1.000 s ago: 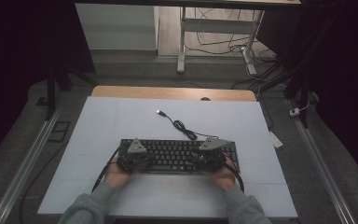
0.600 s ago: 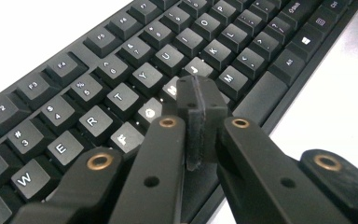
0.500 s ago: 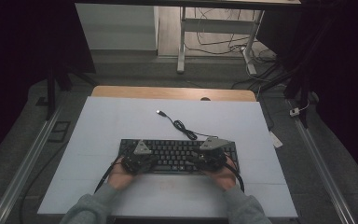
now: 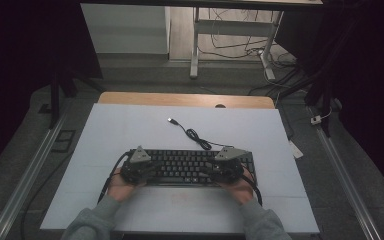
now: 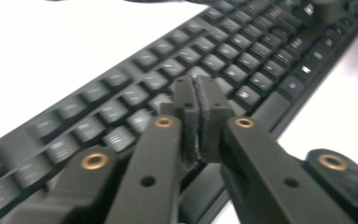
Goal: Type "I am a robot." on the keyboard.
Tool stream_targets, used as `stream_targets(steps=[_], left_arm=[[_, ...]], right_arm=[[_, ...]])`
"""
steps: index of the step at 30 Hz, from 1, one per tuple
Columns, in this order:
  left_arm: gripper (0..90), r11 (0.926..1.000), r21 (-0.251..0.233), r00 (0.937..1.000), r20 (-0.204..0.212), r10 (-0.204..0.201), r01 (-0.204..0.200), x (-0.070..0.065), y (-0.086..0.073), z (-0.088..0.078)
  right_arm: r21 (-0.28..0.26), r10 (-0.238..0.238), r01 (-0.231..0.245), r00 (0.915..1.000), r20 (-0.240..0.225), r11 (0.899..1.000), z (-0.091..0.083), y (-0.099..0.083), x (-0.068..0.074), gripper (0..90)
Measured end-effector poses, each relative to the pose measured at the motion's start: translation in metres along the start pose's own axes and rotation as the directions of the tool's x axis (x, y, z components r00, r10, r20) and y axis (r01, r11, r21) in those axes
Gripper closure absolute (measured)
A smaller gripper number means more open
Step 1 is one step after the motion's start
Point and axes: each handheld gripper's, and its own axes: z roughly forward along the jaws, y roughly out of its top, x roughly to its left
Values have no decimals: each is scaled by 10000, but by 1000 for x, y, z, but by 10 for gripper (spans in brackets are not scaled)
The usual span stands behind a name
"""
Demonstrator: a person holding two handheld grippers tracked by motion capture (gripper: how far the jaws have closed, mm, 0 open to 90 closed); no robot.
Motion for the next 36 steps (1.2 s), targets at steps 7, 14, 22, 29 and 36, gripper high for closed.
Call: stream_targets(steps=[7, 14, 22, 29, 36], left_arm=[[477, 9941, 56, 9929, -511, -1076, 1080, 22, -8, -8], [404, 9952, 341, 9947, -508, -899, 917, 22, -10, -6], [390, 9951, 394, 9947, -527, -883, 905, 23, -11, -5], [388, 9952, 419, 9947, -555, -863, 887, 22, -11, -5], [387, 9952, 446, 9948, -570, -843, 869, 22, -11, -4]], right_arm=[[117, -22, 22, 10000, 24, 9999, 2, 0, 0, 534], [106, -18, 18, 10000, 32, 9999, 2, -1, -1, 531], [114, -11, 10, 10000, 83, 9999, 1, -1, -2, 529], [24, -35, 35, 10000, 75, 10000, 2, 1, -1, 529], [-33, 48, -48, 10000, 16, 10000, 4, 7, 1, 530]])
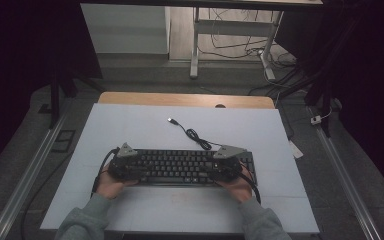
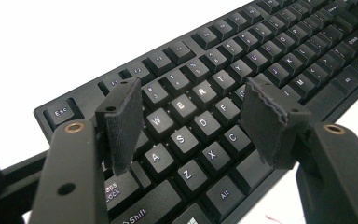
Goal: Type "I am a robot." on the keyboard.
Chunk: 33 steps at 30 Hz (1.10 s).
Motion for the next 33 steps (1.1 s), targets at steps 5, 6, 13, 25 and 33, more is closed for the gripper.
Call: stream_targets(steps=[5, 6, 13, 25, 33], left_arm=[[385, 10000, 65, 10000, 9, 55, -55, -1, 0, 1], [385, 9999, 79, 10000, 10, 65, -65, -1, 0, 2], [383, 9999, 134, 10000, 12, 95, -95, -1, 0, 3], [381, 9997, 152, 9998, -18, 175, -175, -4, 0, 5], [381, 9997, 155, 9998, -47, 199, -198, -4, 0, 5]], right_arm=[[45, 22, -22, 10000, -67, 10000, 10, 9, 3, 556], [66, 3, -3, 10000, -89, 10000, 13, 11, 4, 574], [407, -168, 183, 9992, -374, 9990, 33, 22, 8, 763], [808, -377, 416, 9981, -491, 9959, 54, 28, 17, 895], [939, -385, 419, 9985, -378, 9947, 63, 26, 17, 895]])
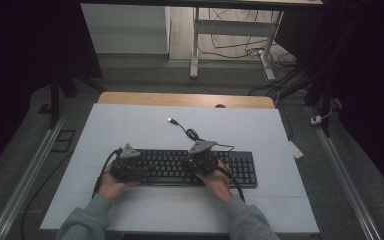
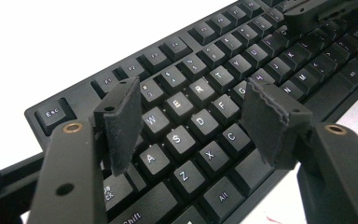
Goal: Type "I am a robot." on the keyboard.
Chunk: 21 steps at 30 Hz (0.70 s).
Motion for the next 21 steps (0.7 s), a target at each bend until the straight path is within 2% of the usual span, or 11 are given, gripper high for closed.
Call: stream_targets(steps=[10, 12, 15, 18, 21], left_arm=[[377, 9999, 58, 10000, -49, 83, -83, -1, 0, 1], [377, 9999, 63, 9999, -57, 93, -92, -1, 0, 1], [377, 9999, 46, 9999, -69, 90, -90, -1, 0, 1], [377, 10000, 37, 9999, -77, 93, -92, -1, 0, 1], [377, 10000, -1, 9999, -103, 93, -93, 0, 0, 0]], right_arm=[[-66, 4, -4, 10000, 62, 10000, 4, 0, -1, 895], [150, -158, 156, 9997, 165, 9998, 6, 0, 1, 897], [143, -381, 377, 9989, 286, 9992, 6, 1, 3, 897], [3, -516, 516, 9983, 268, 9987, 4, 1, 4, 897], [-260, -421, 427, 9988, 233, 9987, -4, 2, 3, 896]])
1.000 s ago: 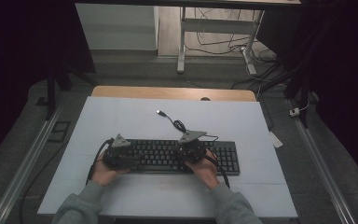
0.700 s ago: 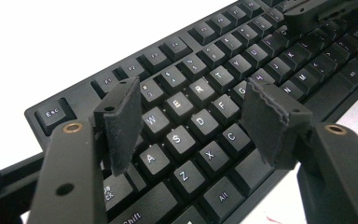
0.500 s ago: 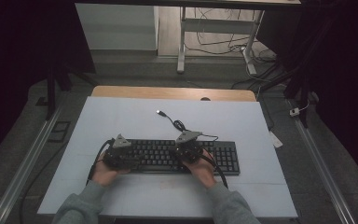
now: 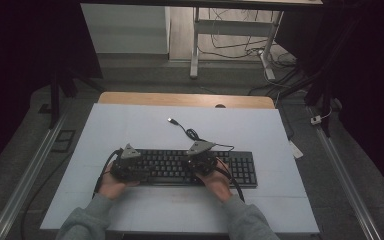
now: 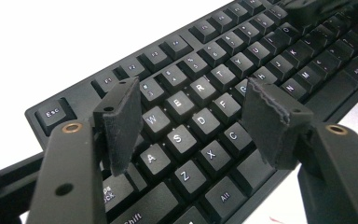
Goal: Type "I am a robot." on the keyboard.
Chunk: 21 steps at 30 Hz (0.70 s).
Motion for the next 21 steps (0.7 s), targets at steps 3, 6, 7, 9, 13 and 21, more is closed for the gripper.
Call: stream_targets(steps=[3, 6, 7, 9, 13, 21], left_arm=[[377, 10000, -59, 10000, -42, -23, 23, 1, 0, -1], [377, 10000, -89, 10000, -65, -29, 29, 1, 0, -2], [377, 10000, -89, 10000, -66, -28, 27, 1, 0, -2], [377, 10000, -77, 10000, -70, -27, 27, 2, 0, -1], [377, 10000, -100, 10000, -58, 5, -6, 1, 0, -1], [376, 9999, -140, 9999, -102, -48, 46, 3, 0, -2]], right_arm=[[-163, 216, -216, 9998, -22, 9996, -10, -2, -3, 896], [-292, 366, -366, 9993, -20, 9989, -20, -8, -7, 895], [-279, 404, -405, 9992, -55, 9988, -24, -11, -7, 895], [-199, 450, -452, 9989, -112, 9988, -30, -18, -9, 853], [-46, 666, -666, 9978, 18, 9978, -42, -33, -12, 716], [-123, 843, -840, 9960, 287, 9964, -71, -61, -10, 590]])
